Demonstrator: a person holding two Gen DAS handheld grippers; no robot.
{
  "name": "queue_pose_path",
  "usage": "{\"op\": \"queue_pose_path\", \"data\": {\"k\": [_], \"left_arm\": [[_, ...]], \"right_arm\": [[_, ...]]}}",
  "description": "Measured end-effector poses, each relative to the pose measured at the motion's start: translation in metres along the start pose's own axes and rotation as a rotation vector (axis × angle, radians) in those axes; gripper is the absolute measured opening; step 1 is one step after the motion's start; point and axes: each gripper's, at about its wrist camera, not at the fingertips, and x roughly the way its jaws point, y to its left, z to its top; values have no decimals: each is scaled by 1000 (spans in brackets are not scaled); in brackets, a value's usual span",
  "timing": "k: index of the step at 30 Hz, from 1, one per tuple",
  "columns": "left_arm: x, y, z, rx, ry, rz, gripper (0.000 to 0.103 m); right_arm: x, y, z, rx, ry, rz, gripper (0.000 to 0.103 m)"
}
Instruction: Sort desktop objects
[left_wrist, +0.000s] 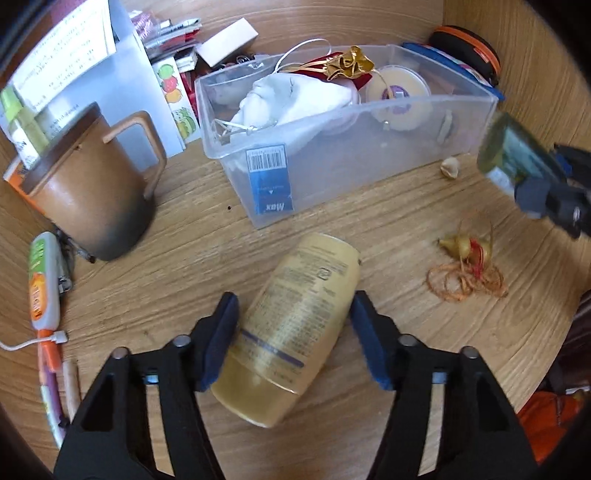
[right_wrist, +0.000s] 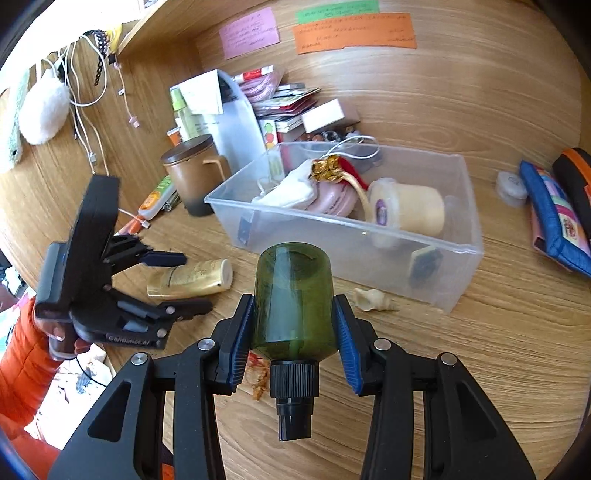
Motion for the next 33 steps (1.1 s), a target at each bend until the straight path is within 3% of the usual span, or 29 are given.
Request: {"op": "queue_pose_path", "data": {"k": [3, 10, 15, 18, 26, 33], "left_arm": [[5, 10, 5, -50, 8, -56, 45], [1, 3, 2, -78, -12, -19, 42], [-15, -1, 0, -123, -91, -37, 28], [-18, -4, -1, -127, -90, -83, 27], [1, 9, 9, -106, -18, -34, 27], [10, -8, 14, -63, -41, 12, 25]], "right_arm": [[5, 4, 1, -4, 4, 11, 39], [11, 11, 0, -21, 14, 24, 39], [14, 13, 4, -34, 19, 26, 39], [15, 15, 6, -42, 18, 23, 39], [11, 25, 4, -62, 7, 41, 39], [14, 24, 5, -56, 14, 33, 39]]}}
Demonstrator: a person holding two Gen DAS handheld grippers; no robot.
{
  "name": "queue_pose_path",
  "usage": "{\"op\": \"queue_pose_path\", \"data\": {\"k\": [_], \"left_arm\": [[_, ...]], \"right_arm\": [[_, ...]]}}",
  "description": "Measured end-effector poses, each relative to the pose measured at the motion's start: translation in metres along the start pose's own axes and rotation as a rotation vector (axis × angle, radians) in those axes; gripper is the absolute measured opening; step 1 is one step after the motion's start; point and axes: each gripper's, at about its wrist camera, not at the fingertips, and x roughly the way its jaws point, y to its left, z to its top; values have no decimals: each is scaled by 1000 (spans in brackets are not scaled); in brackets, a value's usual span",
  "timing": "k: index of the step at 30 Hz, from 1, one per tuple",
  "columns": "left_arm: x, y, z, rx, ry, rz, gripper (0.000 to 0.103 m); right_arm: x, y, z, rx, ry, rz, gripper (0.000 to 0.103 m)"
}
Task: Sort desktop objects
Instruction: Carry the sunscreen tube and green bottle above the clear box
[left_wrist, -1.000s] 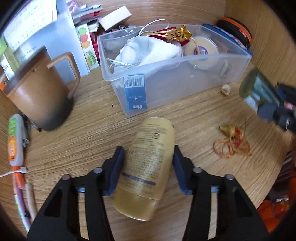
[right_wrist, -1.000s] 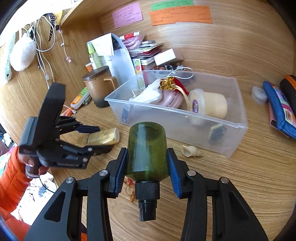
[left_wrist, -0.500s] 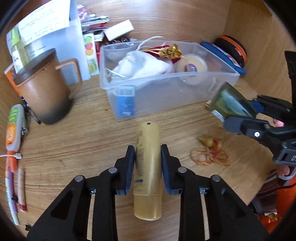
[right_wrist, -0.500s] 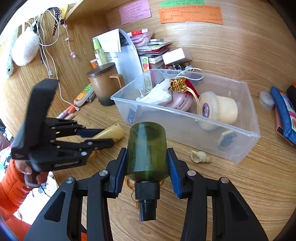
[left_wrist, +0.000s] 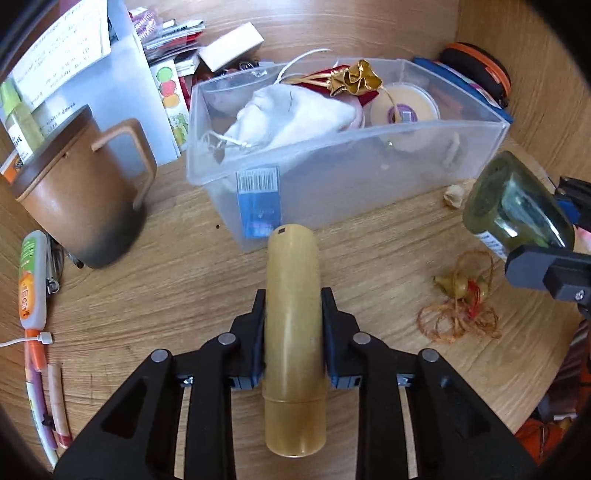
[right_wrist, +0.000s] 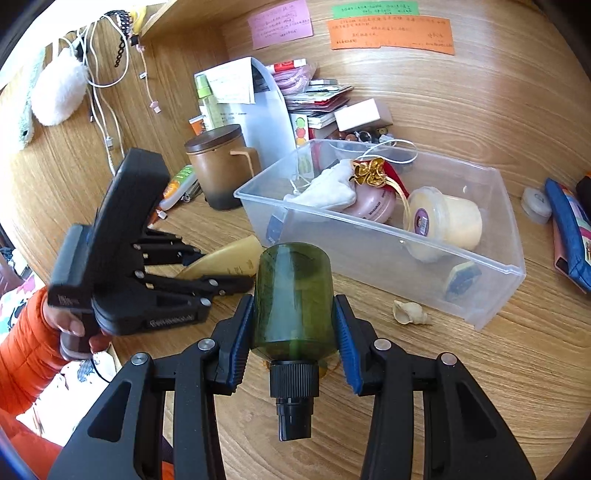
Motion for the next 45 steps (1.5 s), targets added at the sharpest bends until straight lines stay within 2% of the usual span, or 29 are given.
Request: {"op": "queue_pose_path", "data": {"k": [4, 11, 16, 23, 27, 33, 45], "left_arm": [[-9, -11, -3, 22, -35, 13, 25], [-54, -24, 3, 42, -127, -13, 25], [-75, -23, 21, 28, -179, -30, 25], [-86, -13, 53, 14, -226, -49, 25], [-81, -3, 76, -12, -227, -80, 25], [-64, 8, 106, -26, -219, -79, 25], [-13, 17, 127, -50, -161, -98, 25]], "right_arm": [[-1, -4, 1, 5, 0, -8, 39], [-8, -14, 8, 11, -15, -32, 39], [-15, -21, 19, 20, -43, -45, 39], [-23, -35, 39, 29, -72, -73, 39], [-24, -45, 51, 29, -82, -99, 39], [-18, -64, 71, 36, -85, -141, 39], [14, -90, 96, 71, -55, -149, 39]]}}
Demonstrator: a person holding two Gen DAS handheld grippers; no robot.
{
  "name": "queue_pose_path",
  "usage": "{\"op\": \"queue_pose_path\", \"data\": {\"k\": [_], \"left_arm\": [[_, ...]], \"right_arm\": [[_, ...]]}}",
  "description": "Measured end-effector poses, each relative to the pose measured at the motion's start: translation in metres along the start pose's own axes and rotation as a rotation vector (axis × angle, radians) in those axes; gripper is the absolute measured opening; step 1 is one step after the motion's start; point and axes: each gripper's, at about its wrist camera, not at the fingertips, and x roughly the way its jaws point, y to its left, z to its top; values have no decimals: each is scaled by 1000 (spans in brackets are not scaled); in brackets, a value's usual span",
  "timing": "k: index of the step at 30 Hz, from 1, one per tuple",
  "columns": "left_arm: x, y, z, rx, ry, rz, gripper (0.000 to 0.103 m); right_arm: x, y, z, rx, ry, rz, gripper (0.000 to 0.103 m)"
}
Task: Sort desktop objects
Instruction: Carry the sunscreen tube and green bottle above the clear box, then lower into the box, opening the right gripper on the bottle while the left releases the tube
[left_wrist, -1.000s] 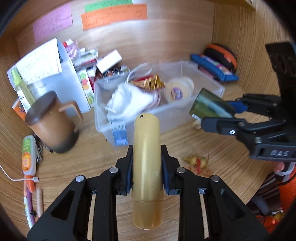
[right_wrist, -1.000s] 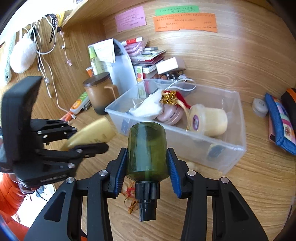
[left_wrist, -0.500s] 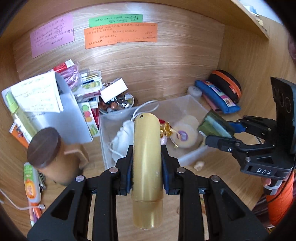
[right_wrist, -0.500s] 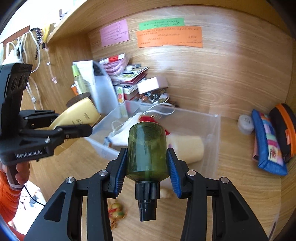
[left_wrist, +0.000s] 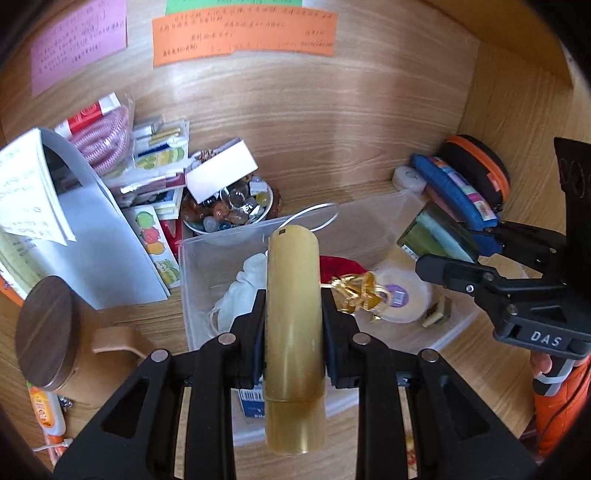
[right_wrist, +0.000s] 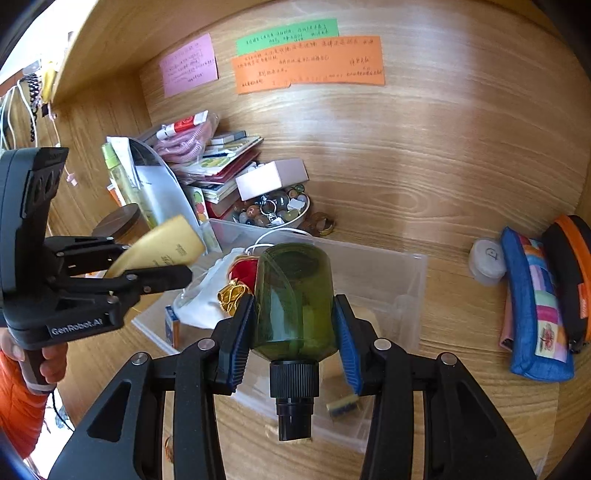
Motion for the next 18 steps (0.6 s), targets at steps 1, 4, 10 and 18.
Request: {"op": "queue_pose_path", "data": {"k": [1, 4, 10, 18], "left_arm": [[4, 2, 0, -2, 5, -2, 25], [15, 6, 1, -11, 19, -4, 25], [34, 12, 0, -23, 37, 3, 25], [46, 20, -1, -29, 35, -3, 25]], "right_arm": [[4, 0, 1, 0, 5, 3, 39], [18, 2, 3, 2, 25, 9, 39], [41, 6, 4, 7, 53, 20, 39], [52, 6, 4, 12, 58, -2, 39]]}}
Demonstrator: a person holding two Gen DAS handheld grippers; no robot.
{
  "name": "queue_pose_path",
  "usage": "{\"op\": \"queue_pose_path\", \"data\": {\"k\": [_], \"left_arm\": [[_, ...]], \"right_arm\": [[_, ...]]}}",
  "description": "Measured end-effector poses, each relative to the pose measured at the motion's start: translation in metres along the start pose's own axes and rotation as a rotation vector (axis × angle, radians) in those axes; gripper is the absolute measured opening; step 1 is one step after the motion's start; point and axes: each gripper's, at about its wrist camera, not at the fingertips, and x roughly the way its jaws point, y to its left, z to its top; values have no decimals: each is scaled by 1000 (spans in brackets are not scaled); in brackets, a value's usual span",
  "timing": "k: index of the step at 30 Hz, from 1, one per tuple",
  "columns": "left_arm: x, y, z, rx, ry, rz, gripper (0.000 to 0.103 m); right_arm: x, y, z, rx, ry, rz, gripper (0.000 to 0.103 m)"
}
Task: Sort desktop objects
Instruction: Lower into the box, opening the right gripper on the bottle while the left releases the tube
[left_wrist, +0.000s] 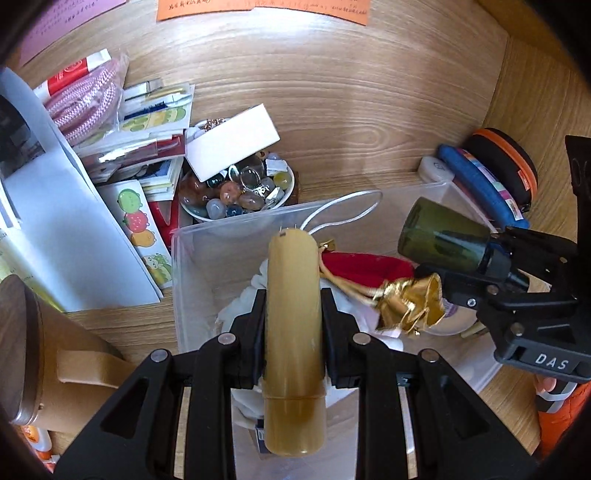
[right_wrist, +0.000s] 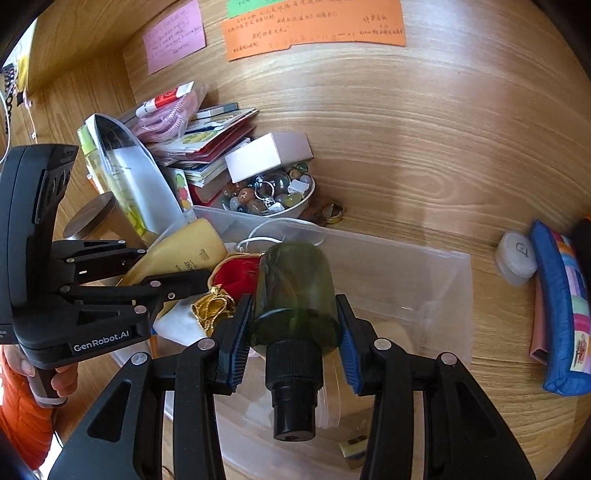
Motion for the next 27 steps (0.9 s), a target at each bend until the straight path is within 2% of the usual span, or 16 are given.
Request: {"op": "queue_pose_path", "data": {"k": [6, 9, 19, 21, 23, 24, 27], "left_arm": [[0, 1, -3, 25, -5, 0, 26], [0, -1, -6, 38, -8, 26, 35], [-3, -7, -7, 67, -22, 71, 46], [-4, -8, -7, 71, -25, 72, 53], [-6, -9, -8, 77, -37, 76, 64], [-8, -10, -8, 80, -45, 86, 74], [-12, -8, -7, 70, -62, 81, 79]], "right_arm": [[3, -5, -1, 17, -3, -30, 39], [4, -8, -2, 29, -3, -37, 39], [4, -7, -4, 30, -10, -57, 40], [3, -8, -4, 30, -13, -65, 48], [-1, -11, -4, 46, -25, -61, 50], [-3, -12, -3, 51, -32, -56, 51], [-9, -14, -2, 59, -52, -53, 55]]}}
